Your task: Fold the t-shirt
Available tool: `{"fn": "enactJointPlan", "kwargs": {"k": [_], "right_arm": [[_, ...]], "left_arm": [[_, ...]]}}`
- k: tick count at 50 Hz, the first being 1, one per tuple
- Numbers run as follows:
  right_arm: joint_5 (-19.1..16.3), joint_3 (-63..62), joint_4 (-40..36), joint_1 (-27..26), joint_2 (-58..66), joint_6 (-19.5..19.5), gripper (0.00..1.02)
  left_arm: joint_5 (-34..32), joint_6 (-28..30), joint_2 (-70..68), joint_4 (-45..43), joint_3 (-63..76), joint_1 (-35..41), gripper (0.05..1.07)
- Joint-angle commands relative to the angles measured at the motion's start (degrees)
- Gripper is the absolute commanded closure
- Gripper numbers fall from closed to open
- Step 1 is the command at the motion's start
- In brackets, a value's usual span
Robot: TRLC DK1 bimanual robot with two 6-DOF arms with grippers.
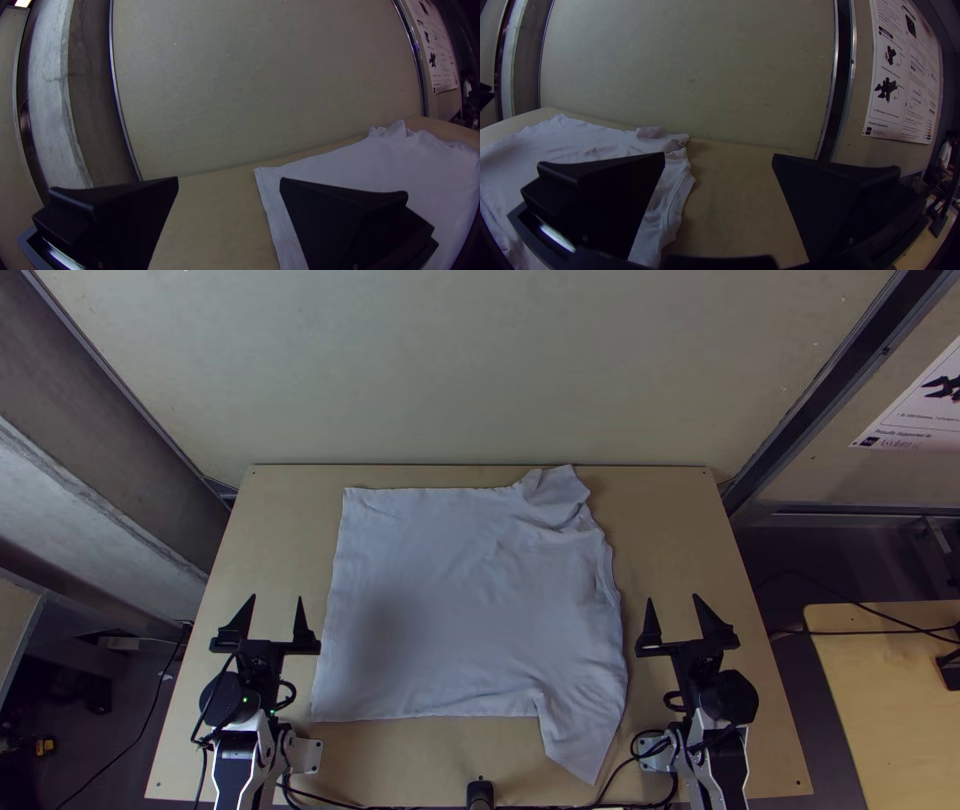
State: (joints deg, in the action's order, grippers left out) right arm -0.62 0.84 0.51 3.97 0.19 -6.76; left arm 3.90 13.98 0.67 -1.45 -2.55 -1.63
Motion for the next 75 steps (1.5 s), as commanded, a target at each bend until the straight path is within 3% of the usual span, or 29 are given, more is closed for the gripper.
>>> {"fn": "enactJointPlan", "kwargs": {"k": [1,24,29,43,66,75], "right_arm": [[0.36,-0.31,-1.22,-0.36,-0.36,-1.15,0.04],[0.36,-0.31,-1.22,-0.36,-0.36,-1.06,0.04],[0.36,-0.31,-1.22,0.34,-0.36,2.37,0.04],[0.36,-0.31,-1.22,2.10,-0.36,2.90,0.04],[0.62,7.86,5.46,1.66,-0.27,0.88,0.04],[0.62,11.90,9.33,1.75,0.52,-1.15,0.04]], "left_arm": [[-0.12,0.96,-0.67,0.93,2.46,-0.31,0.10],[-1.09,0.17,-0.67,1.19,2.37,-0.22,0.10],[-1.26,-1.32,-0.67,1.19,2.37,-0.13,0.10],[-1.00,-1.32,-0.75,0.93,2.46,-0.31,0.10],[-0.83,3.07,-0.32,-7.78,-3.17,0.31,0.10],[-1.53,3.16,6.36,-12.17,-8.97,0.57,0.10]]}}
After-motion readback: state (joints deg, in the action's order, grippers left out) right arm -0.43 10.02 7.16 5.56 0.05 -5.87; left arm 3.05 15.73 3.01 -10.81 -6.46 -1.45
